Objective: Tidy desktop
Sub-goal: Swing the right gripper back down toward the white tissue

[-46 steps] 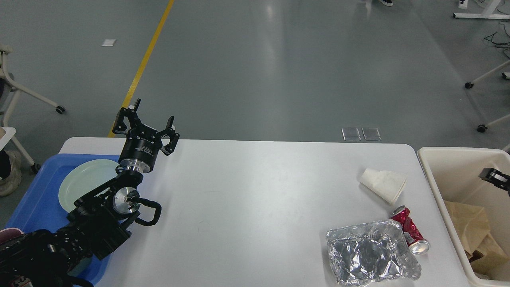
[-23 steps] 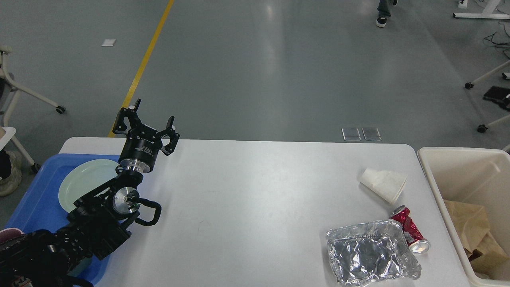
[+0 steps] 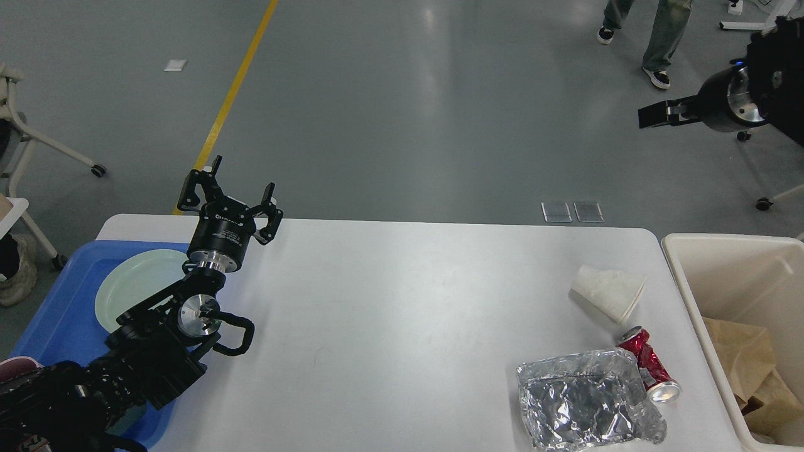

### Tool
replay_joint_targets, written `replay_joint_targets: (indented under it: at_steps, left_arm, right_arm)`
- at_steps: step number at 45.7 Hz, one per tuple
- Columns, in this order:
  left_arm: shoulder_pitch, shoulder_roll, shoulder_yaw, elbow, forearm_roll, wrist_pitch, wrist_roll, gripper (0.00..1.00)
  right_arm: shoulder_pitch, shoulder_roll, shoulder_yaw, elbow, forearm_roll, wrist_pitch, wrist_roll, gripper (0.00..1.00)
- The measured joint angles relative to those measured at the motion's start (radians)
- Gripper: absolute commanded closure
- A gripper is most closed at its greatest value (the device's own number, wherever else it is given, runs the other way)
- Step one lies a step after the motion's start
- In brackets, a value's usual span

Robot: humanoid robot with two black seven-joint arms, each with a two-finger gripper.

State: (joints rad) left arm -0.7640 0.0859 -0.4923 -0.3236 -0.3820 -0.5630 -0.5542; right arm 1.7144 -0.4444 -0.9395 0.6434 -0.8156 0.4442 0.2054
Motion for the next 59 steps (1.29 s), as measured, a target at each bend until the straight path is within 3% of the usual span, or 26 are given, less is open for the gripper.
replay_joint_targets:
  at_steps: [17, 23, 33, 42, 49, 59]
  left_arm:
    - [0.000, 0.000, 0.000, 0.000, 0.000, 0.000, 0.000, 0.03]
    - [0.000, 0.000, 0.000, 0.000, 0.000, 0.000, -0.001, 0.03]
    - [0.000, 0.000, 0.000, 0.000, 0.000, 0.000, -0.001, 0.03]
    - [0.000, 0.000, 0.000, 0.000, 0.000, 0.000, 0.000, 0.03]
    - [0.000, 0.000, 0.000, 0.000, 0.000, 0.000, 0.000, 0.03]
    - [0.000, 0.000, 0.000, 0.000, 0.000, 0.000, 0.000, 0.03]
  right_arm:
    - [0.236, 0.065, -0.057, 0.570, -0.337, -0.003, -0.008, 0.00]
    - [0.259, 0.146, -0.063, 0.639, -0.352, -0.003, -0.010, 0.00]
    - [0.189, 0.310, -0.059, 0.593, -0.311, -0.025, -0.013, 0.00]
    - [0.041, 0.442, -0.063, 0.425, -0.253, -0.042, -0.013, 0.00]
    - [-0.084, 0.498, -0.068, 0.281, -0.227, -0.042, -0.012, 0.00]
    - [-0.147, 0.517, -0.118, 0.187, -0.198, -0.035, -0.009, 0.00]
